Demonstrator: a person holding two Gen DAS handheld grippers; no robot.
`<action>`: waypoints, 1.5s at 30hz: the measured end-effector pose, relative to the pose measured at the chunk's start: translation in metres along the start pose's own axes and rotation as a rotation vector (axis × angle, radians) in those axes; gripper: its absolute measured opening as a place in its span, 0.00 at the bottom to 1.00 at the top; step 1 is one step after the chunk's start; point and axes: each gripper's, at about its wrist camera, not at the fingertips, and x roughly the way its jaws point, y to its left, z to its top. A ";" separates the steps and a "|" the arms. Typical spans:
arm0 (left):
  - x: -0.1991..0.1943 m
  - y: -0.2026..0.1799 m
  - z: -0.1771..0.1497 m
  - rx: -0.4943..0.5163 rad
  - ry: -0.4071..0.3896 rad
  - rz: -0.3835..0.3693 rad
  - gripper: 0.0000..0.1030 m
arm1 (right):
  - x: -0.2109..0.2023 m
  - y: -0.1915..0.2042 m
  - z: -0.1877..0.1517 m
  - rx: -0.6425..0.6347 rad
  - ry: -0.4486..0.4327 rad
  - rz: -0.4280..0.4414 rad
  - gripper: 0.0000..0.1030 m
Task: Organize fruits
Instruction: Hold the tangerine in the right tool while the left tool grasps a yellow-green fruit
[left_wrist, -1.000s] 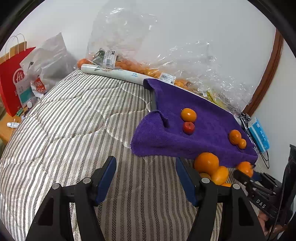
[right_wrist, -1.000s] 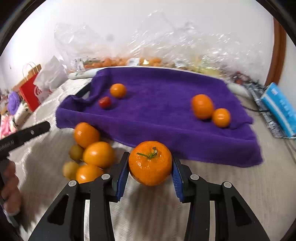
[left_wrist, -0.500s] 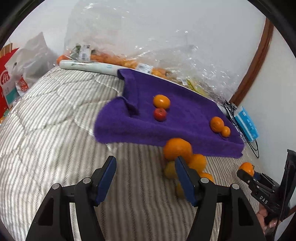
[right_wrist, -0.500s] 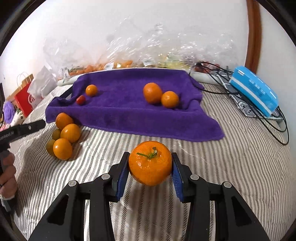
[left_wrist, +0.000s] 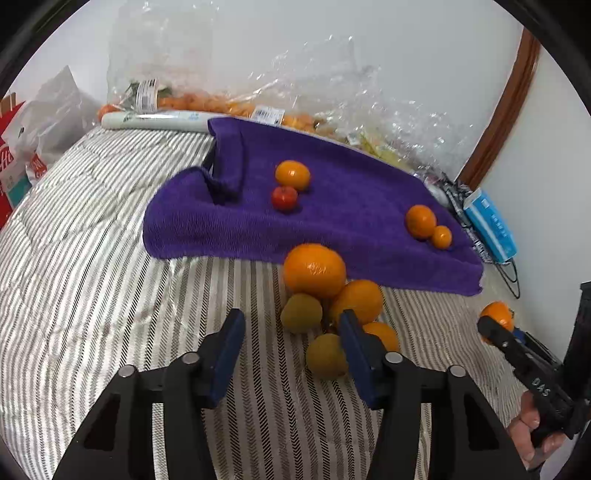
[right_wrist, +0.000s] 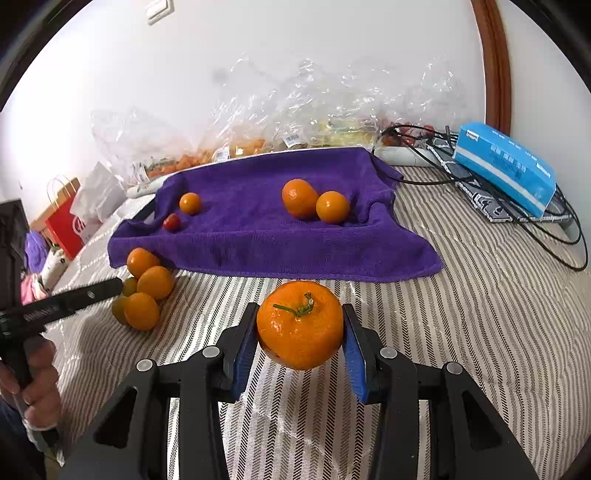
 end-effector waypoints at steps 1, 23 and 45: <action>0.001 0.000 0.000 -0.007 0.001 -0.002 0.47 | 0.001 -0.002 0.000 0.006 0.003 0.006 0.42; 0.006 0.011 0.004 0.013 -0.019 -0.027 0.36 | 0.001 -0.002 0.001 0.007 0.009 0.022 0.42; 0.014 0.012 0.008 0.004 0.022 -0.153 0.20 | 0.007 0.001 0.001 0.010 0.038 0.031 0.42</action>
